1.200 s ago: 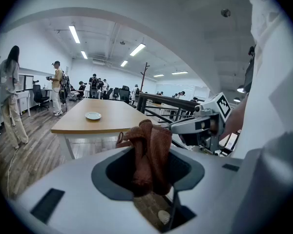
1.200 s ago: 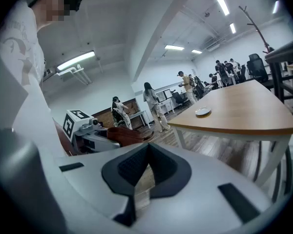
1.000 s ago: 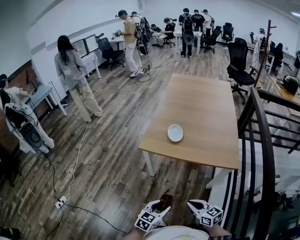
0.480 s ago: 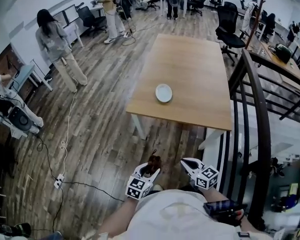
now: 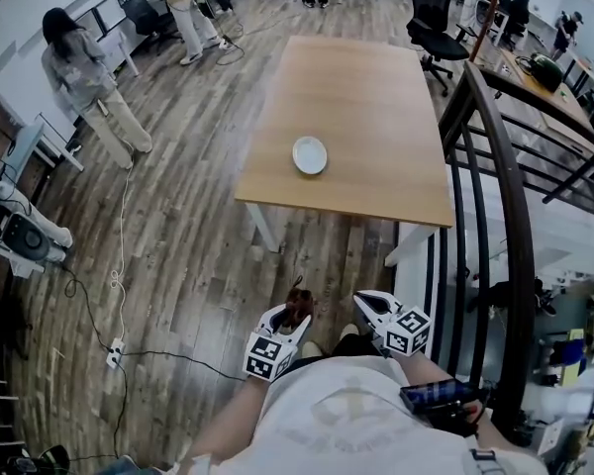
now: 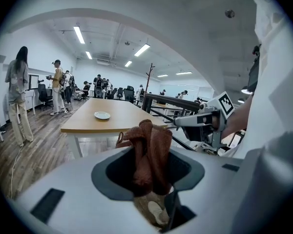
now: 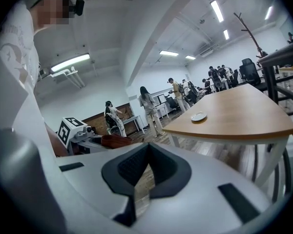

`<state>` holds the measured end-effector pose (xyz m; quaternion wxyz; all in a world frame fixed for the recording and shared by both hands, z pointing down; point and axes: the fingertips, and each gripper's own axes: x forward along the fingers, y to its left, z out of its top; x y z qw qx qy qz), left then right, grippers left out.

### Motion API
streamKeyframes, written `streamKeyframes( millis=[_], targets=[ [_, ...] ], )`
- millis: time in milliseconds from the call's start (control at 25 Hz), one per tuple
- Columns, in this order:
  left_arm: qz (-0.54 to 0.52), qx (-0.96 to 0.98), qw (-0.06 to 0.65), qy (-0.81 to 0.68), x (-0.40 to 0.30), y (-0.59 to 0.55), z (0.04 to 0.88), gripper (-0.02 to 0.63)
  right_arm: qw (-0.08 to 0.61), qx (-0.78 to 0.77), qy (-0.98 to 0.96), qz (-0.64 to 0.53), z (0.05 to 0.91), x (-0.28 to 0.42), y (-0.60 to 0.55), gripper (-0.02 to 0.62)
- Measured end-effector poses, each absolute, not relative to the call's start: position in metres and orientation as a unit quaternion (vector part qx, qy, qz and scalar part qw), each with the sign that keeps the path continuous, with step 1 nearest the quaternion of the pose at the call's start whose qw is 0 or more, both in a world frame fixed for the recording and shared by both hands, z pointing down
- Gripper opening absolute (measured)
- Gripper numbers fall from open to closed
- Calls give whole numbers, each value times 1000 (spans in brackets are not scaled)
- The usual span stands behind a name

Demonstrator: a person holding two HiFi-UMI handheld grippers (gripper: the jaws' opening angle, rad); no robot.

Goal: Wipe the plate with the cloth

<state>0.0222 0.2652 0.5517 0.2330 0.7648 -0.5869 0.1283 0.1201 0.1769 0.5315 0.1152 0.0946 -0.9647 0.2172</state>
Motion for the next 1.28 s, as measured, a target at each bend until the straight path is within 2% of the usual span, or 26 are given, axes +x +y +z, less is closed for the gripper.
streamKeyframes(
  millis=[360,1280],
  targets=[
    [133,757,249,-589,8,253,560,170,132,91,-962,223,544,104,162,14],
    [159,720,252,-627,-45,102,554,170,111,32,-968,224,537,22,0,14]
  ],
)
